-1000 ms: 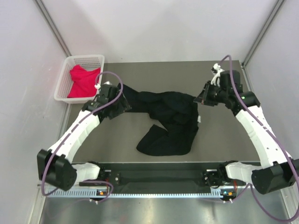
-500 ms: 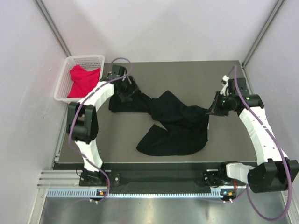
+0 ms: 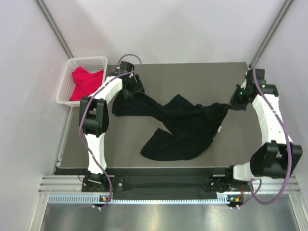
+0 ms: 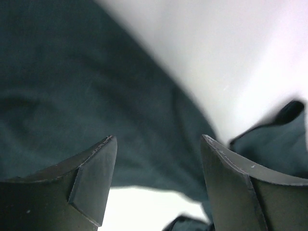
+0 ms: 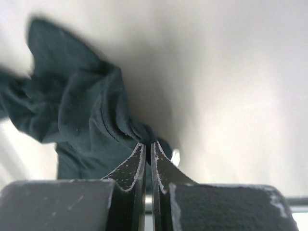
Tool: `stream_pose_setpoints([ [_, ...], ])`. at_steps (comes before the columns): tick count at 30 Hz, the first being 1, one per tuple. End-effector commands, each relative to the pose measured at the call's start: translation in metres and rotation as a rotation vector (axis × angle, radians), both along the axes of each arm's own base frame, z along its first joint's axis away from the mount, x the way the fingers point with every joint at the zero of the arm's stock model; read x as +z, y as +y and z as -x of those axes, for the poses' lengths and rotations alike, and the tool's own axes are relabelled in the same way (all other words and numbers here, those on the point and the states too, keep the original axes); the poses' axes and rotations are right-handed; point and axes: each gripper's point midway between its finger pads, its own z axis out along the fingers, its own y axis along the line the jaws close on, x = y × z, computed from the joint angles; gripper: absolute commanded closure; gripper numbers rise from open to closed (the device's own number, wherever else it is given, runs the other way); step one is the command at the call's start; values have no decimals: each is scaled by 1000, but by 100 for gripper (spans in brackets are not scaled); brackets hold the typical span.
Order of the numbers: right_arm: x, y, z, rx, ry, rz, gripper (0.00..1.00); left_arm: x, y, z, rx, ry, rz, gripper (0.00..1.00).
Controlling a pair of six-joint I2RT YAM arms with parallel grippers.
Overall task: Fold and stack the t-shirts
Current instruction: Flatten the tshirt out
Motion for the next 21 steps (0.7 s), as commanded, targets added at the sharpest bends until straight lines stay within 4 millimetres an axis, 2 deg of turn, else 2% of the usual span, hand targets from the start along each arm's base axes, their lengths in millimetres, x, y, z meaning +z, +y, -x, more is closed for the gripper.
stream_pose_setpoints([
  [1, 28, -23, -37, -70, -82, 33, 100, 50, 6, 7, -15, -124, 1, 26],
  [2, 21, -29, -45, -94, -63, 25, 100, 49, 9, 12, -21, -117, -17, 26],
  [3, 24, -32, -54, -104, -78, 24, 100, 59, 13, 15, -20, -133, -30, 26],
  [4, 22, -40, -59, -125, -74, 25, 100, 59, 18, 20, -19, -127, -52, 26],
  [5, 13, -45, -66, -136, -51, 23, 100, 57, 22, 25, -31, -121, -77, 26],
  [6, 16, -50, -73, -147, -63, 25, 100, 64, 26, 29, -32, -134, -90, 25],
  [7, 15, -55, -78, -155, -62, 31, 100, 63, 32, 32, -31, -132, -108, 25],
  [8, 6, -64, -84, -175, -39, 46, 100, 57, 38, 40, -31, -105, -128, 25],
  [10, 10, -71, -96, -185, -55, 69, 98, 57, 52, 49, -5, -81, -144, 26],
  [11, 0, -74, -101, -172, -31, 80, 92, 50, 59, 59, -2, -47, -151, 26],
  [12, 6, -76, -108, -160, -45, 98, 76, 56, 63, 65, 3, -55, -152, 26],
  [13, 4, -75, -106, -147, -14, 114, 69, 55, 77, 67, 32, -57, -183, 26],
  [14, 0, -73, -108, -114, 7, 150, 64, 48, 83, 76, 37, -41, -196, 26],
  [15, 6, -68, -110, -92, -5, 161, 54, 58, 91, 79, 53, -68, -189, 26],
  [17, 16, -56, -104, -36, -17, 223, 48, 52, 98, 91, 64, -54, -184, 26],
  [18, 13, -49, -97, -13, -3, 241, 46, 57, 101, 95, 74, -64, -174, 26],
  [19, 15, -29, -92, 46, -13, 257, 41, 57, 104, 99, 91, -58, -167, 26],
  [20, 26, -19, -86, 89, -52, 289, 41, 52, 106, 106, 98, -39, -167, 26],
  [21, 17, 4, -75, 165, -37, 297, 41, 55, 105, 110, 103, -47, -159, 27],
])
